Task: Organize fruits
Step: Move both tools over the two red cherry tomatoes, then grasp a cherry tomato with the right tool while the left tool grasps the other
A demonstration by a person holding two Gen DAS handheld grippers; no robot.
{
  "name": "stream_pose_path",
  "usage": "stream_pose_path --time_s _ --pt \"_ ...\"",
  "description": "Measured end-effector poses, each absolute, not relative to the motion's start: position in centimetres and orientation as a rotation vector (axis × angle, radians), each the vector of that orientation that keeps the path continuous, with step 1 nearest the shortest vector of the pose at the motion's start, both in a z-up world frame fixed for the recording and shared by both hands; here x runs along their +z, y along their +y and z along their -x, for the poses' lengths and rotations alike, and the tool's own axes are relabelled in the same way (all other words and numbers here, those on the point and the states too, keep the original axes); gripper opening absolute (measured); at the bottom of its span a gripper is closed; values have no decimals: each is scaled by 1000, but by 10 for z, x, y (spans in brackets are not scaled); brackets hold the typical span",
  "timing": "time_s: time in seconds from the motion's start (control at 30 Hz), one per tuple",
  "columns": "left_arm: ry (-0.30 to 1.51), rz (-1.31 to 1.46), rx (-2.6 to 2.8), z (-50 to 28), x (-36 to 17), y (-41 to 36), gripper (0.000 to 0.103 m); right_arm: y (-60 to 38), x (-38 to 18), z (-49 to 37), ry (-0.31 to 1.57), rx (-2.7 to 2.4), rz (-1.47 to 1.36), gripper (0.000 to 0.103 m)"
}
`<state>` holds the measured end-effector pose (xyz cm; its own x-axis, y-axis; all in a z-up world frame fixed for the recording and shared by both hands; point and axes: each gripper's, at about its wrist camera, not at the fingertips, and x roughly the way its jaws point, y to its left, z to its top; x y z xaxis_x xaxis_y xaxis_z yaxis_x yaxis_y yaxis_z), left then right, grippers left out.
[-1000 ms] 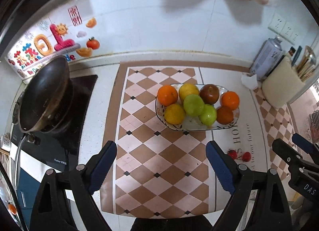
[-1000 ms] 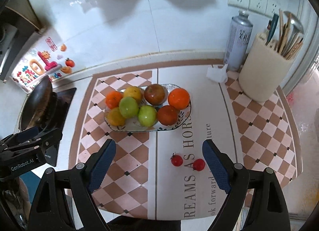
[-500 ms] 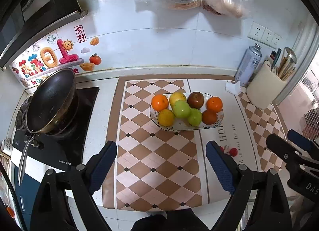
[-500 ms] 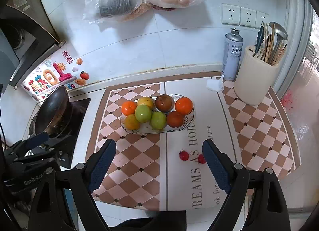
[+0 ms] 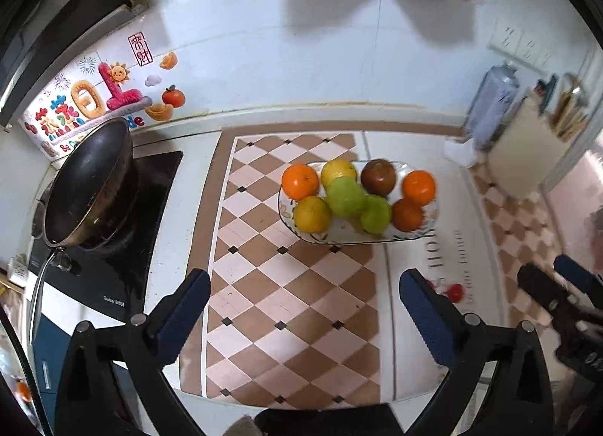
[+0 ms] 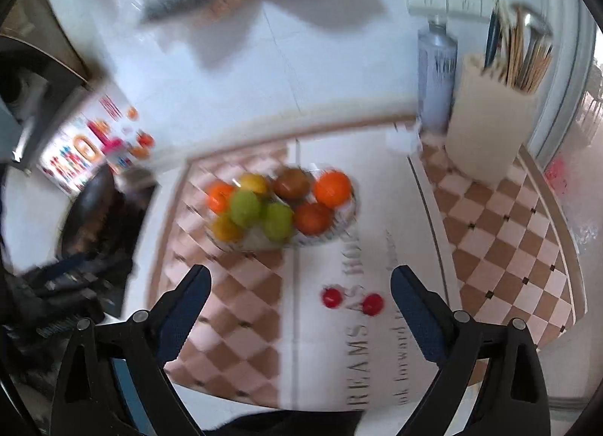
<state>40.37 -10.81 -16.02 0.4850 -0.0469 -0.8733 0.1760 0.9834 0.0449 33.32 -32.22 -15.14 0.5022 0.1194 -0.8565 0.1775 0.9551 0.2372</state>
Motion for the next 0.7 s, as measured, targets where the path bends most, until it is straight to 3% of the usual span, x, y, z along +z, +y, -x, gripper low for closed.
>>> stream_pose_path --time_s 0.17,0.4,0.6,0.7 --pt "1160 -155 -72 -433 -208 -136 103 -364 -231 -355 1207 -25 -379 97" --pt "1361 -132 -10 -449 -284 -167 103 -389 -330 -370 1375 48 -378 68" --pt "1430 -156 -23 -447 -311 -185 102 -386 -364 -373 1411 98 -378 52" --pt "1449 -150 -56 -447 -317 -196 102 -381 -365 -373 1377 120 -346 36"
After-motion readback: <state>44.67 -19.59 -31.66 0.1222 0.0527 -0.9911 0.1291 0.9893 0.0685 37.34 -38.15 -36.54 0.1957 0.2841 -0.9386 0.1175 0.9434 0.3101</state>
